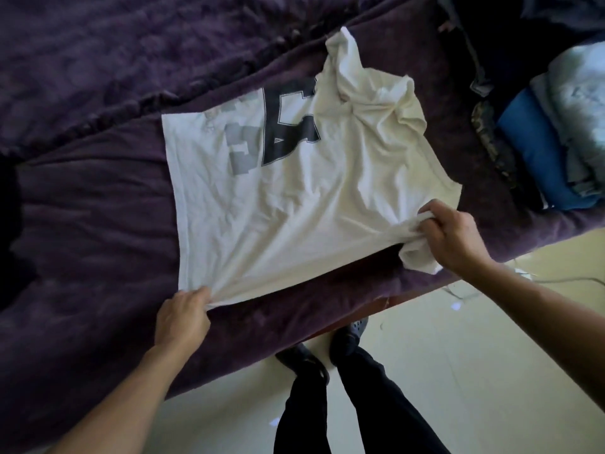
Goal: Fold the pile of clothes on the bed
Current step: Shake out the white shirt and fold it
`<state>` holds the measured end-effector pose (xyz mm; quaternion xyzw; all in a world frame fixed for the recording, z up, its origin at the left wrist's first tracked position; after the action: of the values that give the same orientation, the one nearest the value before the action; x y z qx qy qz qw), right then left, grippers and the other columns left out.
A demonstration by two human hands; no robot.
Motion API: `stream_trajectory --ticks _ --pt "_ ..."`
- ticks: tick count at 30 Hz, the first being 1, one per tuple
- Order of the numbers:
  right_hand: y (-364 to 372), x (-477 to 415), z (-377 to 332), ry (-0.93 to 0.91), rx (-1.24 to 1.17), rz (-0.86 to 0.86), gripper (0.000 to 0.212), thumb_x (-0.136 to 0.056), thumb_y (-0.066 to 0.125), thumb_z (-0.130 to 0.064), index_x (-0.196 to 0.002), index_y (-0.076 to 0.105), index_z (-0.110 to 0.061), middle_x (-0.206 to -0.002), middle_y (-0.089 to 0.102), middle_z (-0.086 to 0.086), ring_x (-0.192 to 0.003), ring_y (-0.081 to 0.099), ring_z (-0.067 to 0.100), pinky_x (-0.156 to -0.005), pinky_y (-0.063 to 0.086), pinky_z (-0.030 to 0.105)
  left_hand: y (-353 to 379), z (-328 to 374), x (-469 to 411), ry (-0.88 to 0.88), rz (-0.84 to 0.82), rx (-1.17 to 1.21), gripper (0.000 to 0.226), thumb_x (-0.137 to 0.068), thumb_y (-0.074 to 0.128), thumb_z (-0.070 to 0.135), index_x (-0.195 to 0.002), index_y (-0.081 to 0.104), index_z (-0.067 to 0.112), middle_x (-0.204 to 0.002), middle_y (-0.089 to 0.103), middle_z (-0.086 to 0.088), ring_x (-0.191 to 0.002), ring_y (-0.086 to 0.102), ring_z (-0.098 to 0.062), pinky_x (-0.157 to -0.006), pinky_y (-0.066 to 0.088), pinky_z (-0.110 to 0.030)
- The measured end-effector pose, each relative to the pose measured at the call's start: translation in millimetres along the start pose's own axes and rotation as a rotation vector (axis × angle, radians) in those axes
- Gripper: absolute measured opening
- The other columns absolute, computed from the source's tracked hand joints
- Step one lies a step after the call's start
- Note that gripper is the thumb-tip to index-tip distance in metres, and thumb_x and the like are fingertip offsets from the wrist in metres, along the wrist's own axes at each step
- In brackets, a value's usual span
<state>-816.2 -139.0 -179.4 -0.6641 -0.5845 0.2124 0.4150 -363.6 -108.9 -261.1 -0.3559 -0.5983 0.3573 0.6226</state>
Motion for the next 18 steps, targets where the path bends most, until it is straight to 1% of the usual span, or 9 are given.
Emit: stream_trajectory --ticks 2,4,5,7,8,11,13,15,18 --pt "-7.2 -6.6 -9.3 -0.027 0.071 -0.069 0.014 -0.088 0.047 -0.017 -0.082 0.053 -0.028 -0.069 0.058 -0.003 -0.067 0.057 0.026 -0.061 0.048 0.040 -5.6 -5.4 1.0 0.015 -0.056 -0.013 0.021 -0.077 0.051 -0.001 -0.078 0.048 0.020 -0.072 0.053 -0.001 -0.075 0.059 -0.031 -0.061 0.041 -0.035" --pt "-11.5 -17.0 -21.0 -0.055 0.133 -0.119 0.017 -0.089 0.047 -0.016 -0.083 0.055 -0.030 -0.070 0.060 -0.004 -0.069 0.058 0.028 -0.062 0.048 0.041 -23.1 -11.1 -6.2 0.025 -0.050 0.011 0.018 -0.078 0.052 0.004 -0.081 0.052 0.022 -0.069 0.045 0.004 -0.078 0.059 -0.030 -0.061 0.039 -0.034" --pt "-13.4 -26.4 -25.8 -0.062 0.159 -0.140 0.017 -0.088 0.047 -0.017 -0.085 0.057 -0.030 -0.072 0.062 -0.003 -0.070 0.059 0.029 -0.063 0.049 0.042 -34.8 -13.5 -13.9 0.022 -0.024 0.045 0.018 -0.078 0.052 0.005 -0.081 0.054 0.023 -0.070 0.048 0.002 -0.079 0.060 -0.032 -0.062 0.039 -0.034" --pt "-17.3 -58.3 -36.2 -0.080 0.218 -0.163 0.018 -0.087 0.048 -0.015 -0.091 0.063 -0.024 -0.081 0.067 0.003 -0.077 0.060 0.031 -0.067 0.049 0.042 -64.6 -21.3 -37.7 -0.018 0.065 0.137 0.018 -0.078 0.051 0.004 -0.080 0.058 0.020 -0.078 0.059 -0.008 -0.081 0.059 -0.037 -0.061 0.040 -0.036" --pt "-20.1 -80.5 -41.6 -0.083 0.252 -0.163 0.020 -0.086 0.049 -0.013 -0.093 0.066 -0.020 -0.086 0.068 0.007 -0.078 0.060 0.032 -0.068 0.048 0.041 -81.3 -26.0 -53.0 -0.044 0.123 0.183 0.017 -0.078 0.051 0.004 -0.079 0.059 0.019 -0.080 0.062 -0.011 -0.079 0.059 -0.039 -0.060 0.040 -0.036" --pt "-25.5 -157.7 -60.6 -0.075 0.365 -0.168 0.024 -0.086 0.050 -0.009 -0.096 0.071 -0.014 -0.089 0.066 0.011 -0.080 0.057 0.032 -0.068 0.042 0.035 -130.4 -32.2 -101.8 -0.101 0.271 0.273 0.013 -0.082 0.054 0.007 -0.078 0.061 0.017 -0.081 0.066 -0.014 -0.077 0.059 -0.039 -0.058 0.038 -0.035" --pt "-23.1 -211.3 -78.4 -0.098 0.426 -0.187 0.028 -0.086 0.049 -0.008 -0.102 0.072 -0.013 -0.100 0.067 0.018 -0.092 0.059 0.037 -0.076 0.047 0.038 -156.2 -31.2 -136.0 -0.129 0.334 0.287 0.014 -0.083 0.053 0.007 -0.080 0.064 0.016 -0.085 0.067 -0.017 -0.082 0.059 -0.041 -0.061 0.039 -0.036" --pt "-17.0 -261.1 -98.0 -0.124 0.456 -0.216 0.032 -0.086 0.048 -0.008 -0.107 0.071 -0.013 -0.110 0.066 0.018 -0.103 0.059 0.038 -0.087 0.049 0.040 -176.0 -30.7 -170.4 -0.183 0.370 0.299 0.017 -0.083 0.052 0.007 -0.085 0.066 0.017 -0.090 0.067 -0.018 -0.088 0.059 -0.042 -0.066 0.043 -0.038" --pt "-2.8 -325.2 -118.4 -0.147 0.493 -0.236 0.033 -0.089 0.047 -0.010 -0.114 0.069 -0.015 -0.118 0.064 0.017 -0.108 0.058 0.036 -0.093 0.048 0.041 -193.0 -30.9 -223.3 -0.270 0.398 0.352 0.022 -0.084 0.049 0.007 -0.091 0.068 0.017 -0.099 0.067 -0.020 -0.098 0.058 -0.042 -0.080 0.049 -0.045"
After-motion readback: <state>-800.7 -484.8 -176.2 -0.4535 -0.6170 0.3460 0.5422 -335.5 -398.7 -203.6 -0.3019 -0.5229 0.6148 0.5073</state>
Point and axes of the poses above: each hand's wrist, its own x-axis away from the middle knuckle, its own y-axis out of the palm, z = x × y, the point moved 8 cm from there along -x, towards the middle knuckle
